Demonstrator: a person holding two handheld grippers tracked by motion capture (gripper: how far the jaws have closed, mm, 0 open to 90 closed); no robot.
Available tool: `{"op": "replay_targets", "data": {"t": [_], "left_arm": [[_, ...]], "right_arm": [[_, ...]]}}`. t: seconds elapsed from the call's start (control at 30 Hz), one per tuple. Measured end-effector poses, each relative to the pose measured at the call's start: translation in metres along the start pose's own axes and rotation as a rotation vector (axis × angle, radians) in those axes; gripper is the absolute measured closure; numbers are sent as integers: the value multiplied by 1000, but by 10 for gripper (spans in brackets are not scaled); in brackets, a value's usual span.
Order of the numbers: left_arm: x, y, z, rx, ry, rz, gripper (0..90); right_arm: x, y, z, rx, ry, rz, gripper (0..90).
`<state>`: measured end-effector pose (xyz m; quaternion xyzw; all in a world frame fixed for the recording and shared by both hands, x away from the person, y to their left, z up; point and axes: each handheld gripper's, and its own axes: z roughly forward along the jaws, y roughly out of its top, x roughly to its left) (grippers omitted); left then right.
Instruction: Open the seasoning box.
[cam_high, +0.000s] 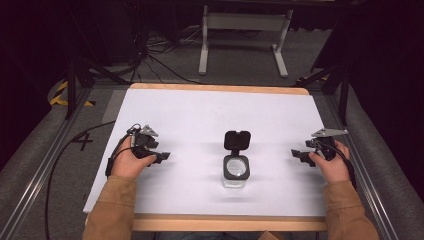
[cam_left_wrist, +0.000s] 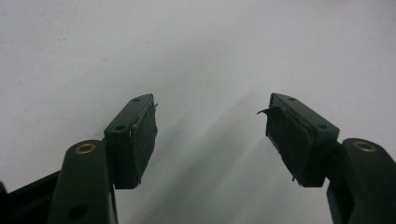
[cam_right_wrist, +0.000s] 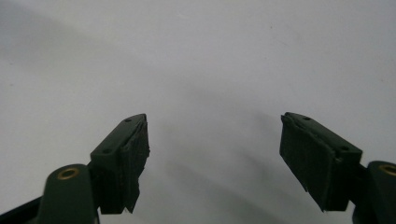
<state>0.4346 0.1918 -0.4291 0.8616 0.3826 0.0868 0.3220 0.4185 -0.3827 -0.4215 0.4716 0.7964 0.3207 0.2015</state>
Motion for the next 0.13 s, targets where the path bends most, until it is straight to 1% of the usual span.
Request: {"op": "replay_targets", "data": {"t": [0.1,0.13], "left_arm": [[1,0,1,-6,8,-6,317],[1,0,2,-11,7,-18,314]], "right_arm": [[-2,-2,2,-1,-3,8,228],[-2,-2,3,-3,-7,8,224]]}}
